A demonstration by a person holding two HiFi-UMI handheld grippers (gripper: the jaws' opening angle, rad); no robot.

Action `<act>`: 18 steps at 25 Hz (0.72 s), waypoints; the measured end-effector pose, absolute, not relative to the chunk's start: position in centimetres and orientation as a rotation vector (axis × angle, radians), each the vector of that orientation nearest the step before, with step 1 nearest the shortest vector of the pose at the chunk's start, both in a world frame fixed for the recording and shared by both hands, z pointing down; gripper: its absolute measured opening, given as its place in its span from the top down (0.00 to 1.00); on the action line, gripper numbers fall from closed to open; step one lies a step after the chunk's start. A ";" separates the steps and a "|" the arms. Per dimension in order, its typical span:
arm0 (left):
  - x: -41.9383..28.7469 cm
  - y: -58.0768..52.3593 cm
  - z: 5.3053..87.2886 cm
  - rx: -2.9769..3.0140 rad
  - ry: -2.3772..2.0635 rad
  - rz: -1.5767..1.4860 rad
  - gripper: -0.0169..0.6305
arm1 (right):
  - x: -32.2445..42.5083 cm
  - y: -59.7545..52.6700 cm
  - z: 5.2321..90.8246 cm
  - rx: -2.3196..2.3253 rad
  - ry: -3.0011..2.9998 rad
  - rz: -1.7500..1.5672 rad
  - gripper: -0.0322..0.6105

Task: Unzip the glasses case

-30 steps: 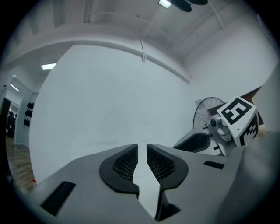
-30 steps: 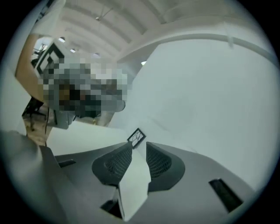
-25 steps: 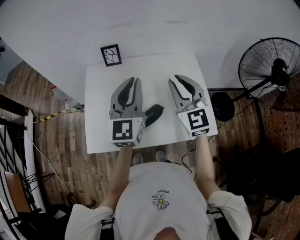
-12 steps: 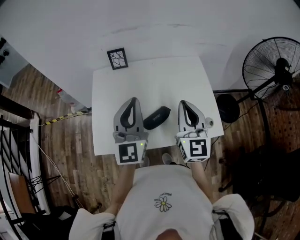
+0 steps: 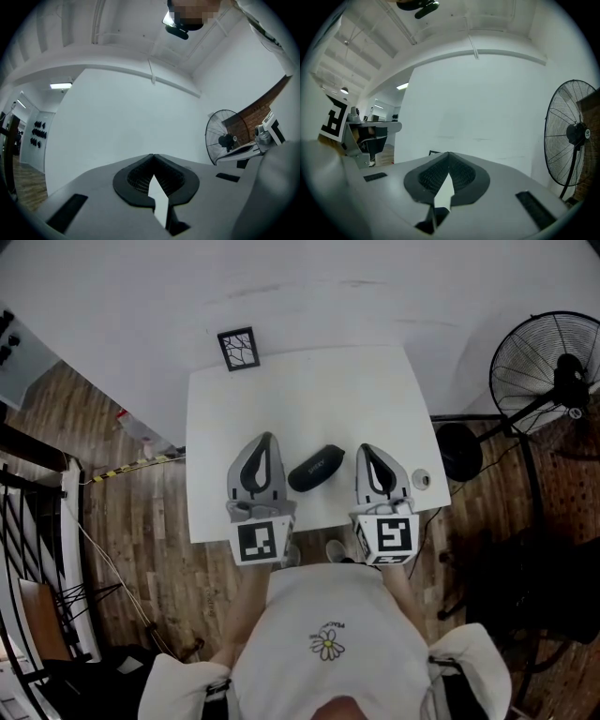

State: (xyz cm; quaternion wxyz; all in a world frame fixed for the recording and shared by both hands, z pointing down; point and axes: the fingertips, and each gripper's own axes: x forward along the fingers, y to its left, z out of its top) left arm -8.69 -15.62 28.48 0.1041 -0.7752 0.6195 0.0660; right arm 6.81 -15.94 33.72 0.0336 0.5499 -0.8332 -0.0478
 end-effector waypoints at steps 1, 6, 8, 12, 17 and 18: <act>-8.8 -15.7 28.5 -2.284 1.831 0.195 0.95 | 6.8 -16.0 33.7 1.688 -2.566 -0.151 0.94; -8.6 -15.9 29.1 -2.319 1.834 0.183 0.95 | 6.7 -16.0 33.9 1.671 -2.538 -0.169 0.94; -8.5 -16.0 29.4 -2.326 1.832 0.176 0.95 | 6.7 -16.0 34.1 1.665 -2.525 -0.172 0.94; -8.3 -16.1 29.7 -2.330 1.831 0.163 0.95 | 6.6 -16.1 33.8 1.651 -2.551 -0.235 0.94; -8.3 -16.2 29.5 -2.320 1.836 0.166 0.95 | 7.0 -16.2 33.6 1.666 -2.558 -0.228 0.94; -8.3 -16.2 29.5 -2.317 1.835 0.168 0.95 | 7.1 -16.2 33.6 1.668 -2.557 -0.226 0.94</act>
